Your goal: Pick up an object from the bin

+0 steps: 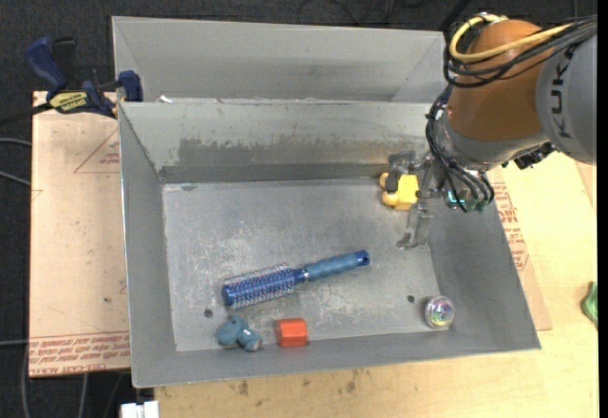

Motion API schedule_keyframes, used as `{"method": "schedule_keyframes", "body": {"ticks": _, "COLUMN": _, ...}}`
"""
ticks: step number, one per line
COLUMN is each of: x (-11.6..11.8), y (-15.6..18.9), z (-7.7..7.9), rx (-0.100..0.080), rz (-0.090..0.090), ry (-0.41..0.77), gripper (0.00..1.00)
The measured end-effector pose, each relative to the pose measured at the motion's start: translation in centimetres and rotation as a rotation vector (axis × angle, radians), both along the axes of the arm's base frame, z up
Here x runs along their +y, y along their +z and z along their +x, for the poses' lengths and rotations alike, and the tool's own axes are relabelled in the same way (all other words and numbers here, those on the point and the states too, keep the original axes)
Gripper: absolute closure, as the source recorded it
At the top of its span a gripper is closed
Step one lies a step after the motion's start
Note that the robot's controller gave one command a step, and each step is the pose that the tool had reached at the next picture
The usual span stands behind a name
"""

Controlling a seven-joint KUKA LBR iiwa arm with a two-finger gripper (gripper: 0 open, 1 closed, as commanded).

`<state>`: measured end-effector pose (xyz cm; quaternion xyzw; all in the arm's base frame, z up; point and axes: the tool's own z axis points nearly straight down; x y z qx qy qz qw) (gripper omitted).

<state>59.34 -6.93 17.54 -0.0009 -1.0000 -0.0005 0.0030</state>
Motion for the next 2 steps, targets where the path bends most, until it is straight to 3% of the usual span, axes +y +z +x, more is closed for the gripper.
{"method": "schedule_keyframes", "body": {"ticks": 1, "x": 10.3, "y": -11.0, "z": -1.7, "rx": 0.0, "rz": 0.004, "ry": 0.156, "gripper": 0.0}}
{"method": "schedule_keyframes", "body": {"ticks": 2, "x": 11.8, "y": -7.5, "z": -4.4, "rx": -0.008, "rz": 0.002, "ry": 0.352, "gripper": 0.0}}
